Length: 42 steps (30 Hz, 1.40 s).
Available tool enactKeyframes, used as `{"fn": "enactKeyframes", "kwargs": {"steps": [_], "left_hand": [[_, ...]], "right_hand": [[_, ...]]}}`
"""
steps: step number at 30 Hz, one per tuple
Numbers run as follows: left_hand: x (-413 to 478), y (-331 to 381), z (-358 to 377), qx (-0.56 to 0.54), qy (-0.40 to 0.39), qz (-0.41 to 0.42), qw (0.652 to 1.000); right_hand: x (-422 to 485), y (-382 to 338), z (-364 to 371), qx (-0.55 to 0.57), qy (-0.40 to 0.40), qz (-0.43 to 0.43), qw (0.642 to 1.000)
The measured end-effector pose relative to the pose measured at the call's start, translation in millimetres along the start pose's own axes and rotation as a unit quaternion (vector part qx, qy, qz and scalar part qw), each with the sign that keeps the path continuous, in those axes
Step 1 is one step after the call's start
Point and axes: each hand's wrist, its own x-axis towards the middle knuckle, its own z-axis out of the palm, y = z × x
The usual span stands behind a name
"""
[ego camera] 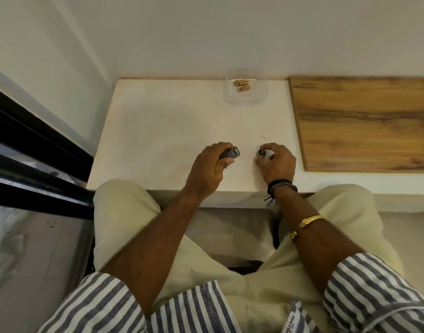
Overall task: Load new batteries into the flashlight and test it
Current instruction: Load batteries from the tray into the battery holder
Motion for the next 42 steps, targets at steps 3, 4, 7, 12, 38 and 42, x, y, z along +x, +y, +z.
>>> {"fn": "enactKeyframes", "kwargs": {"steps": [3, 4, 7, 12, 38, 42], "left_hand": [[5.1, 1.3, -2.5, 0.097, -0.022, 0.025, 0.995], [8.1, 2.3, -4.2, 0.155, -0.031, 0.042, 0.986], [16.4, 7.7, -8.4, 0.301, -0.061, 0.115, 0.945], [25.7, 15.7, -15.4, 0.420, -0.082, 0.206, 0.880], [47.0, -25.2, -23.7, -0.030, 0.156, -0.074, 0.984], [49.3, -31.6, -18.1, -0.017, 0.147, -0.073, 0.986]], "right_hand": [[-9.1, -14.5, -3.0, 0.040, 0.042, -0.018, 0.998], [-12.3, -20.9, -2.7, 0.094, 0.035, -0.007, 0.995], [-22.6, -42.0, -5.3, 0.331, -0.120, 0.157, 0.923], [-29.7, -48.9, -14.9, 0.533, -0.273, 0.309, 0.739], [-18.0, -32.5, -16.3, 0.621, -0.226, 0.292, 0.691], [-19.2, -32.1, -17.4, 0.612, -0.231, 0.287, 0.700]]}}
